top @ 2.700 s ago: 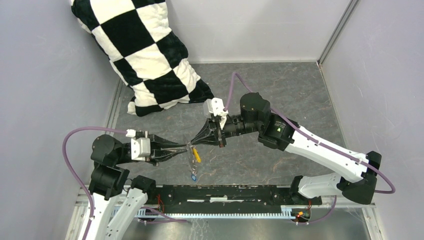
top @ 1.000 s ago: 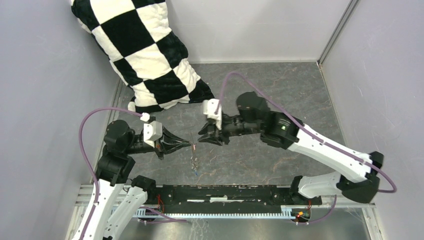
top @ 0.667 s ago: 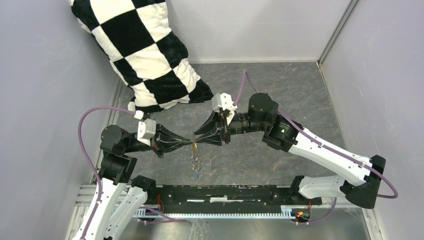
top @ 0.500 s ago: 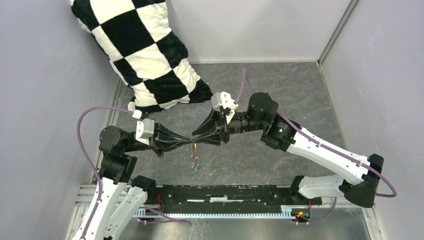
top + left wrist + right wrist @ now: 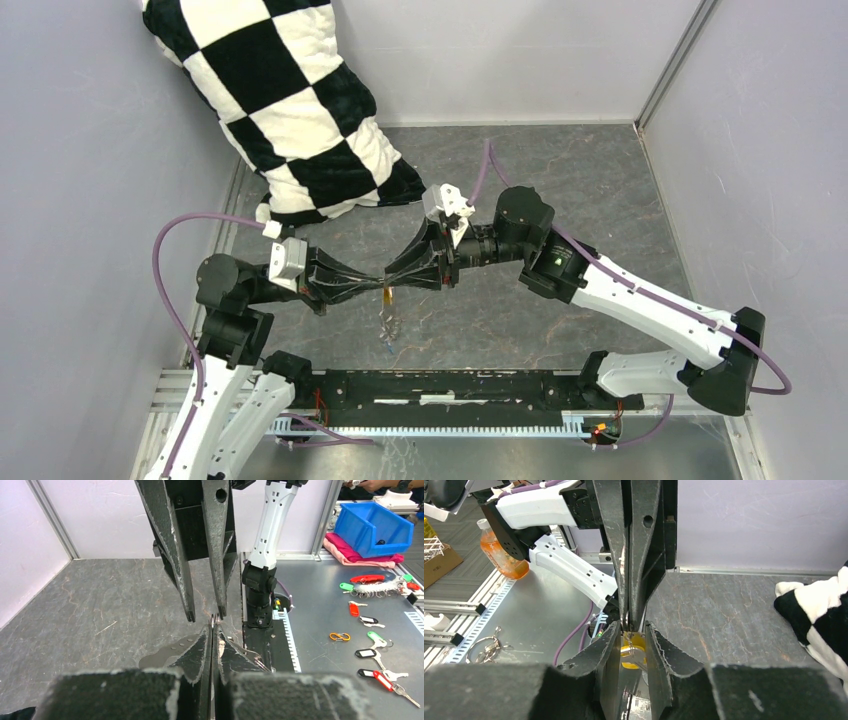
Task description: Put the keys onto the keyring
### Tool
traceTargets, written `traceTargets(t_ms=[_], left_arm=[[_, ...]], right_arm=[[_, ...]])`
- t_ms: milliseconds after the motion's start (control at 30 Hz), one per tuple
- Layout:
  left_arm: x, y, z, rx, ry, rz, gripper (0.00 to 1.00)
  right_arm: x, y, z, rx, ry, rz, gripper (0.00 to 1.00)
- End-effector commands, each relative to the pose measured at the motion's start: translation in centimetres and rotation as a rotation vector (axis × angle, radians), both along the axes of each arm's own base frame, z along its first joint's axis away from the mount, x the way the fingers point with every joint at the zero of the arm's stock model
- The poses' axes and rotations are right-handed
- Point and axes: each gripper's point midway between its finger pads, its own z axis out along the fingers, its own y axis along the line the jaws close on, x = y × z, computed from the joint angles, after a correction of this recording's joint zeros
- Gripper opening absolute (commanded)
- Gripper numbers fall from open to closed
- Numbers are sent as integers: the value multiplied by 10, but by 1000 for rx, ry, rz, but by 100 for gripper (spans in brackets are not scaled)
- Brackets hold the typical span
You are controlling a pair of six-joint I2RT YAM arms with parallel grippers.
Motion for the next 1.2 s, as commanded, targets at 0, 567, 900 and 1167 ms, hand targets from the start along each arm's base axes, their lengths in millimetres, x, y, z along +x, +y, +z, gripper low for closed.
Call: traceTargets(t_ms=[0,567,900,1167], left_arm=[[-12,2,20,-26,-51,-23,2],[0,5,-37,149,-25,-4,32],[23,12,-60,292,-4,84,42],[41,9,-71,320,57,98,39]], right_arm=[[6,0,2,19,0,-23,30],[12,2,-8,-21,19,-52,0],[45,-6,-46,-323,-71,-179,0],[46,-2,-51,-415,-123,-177,0]])
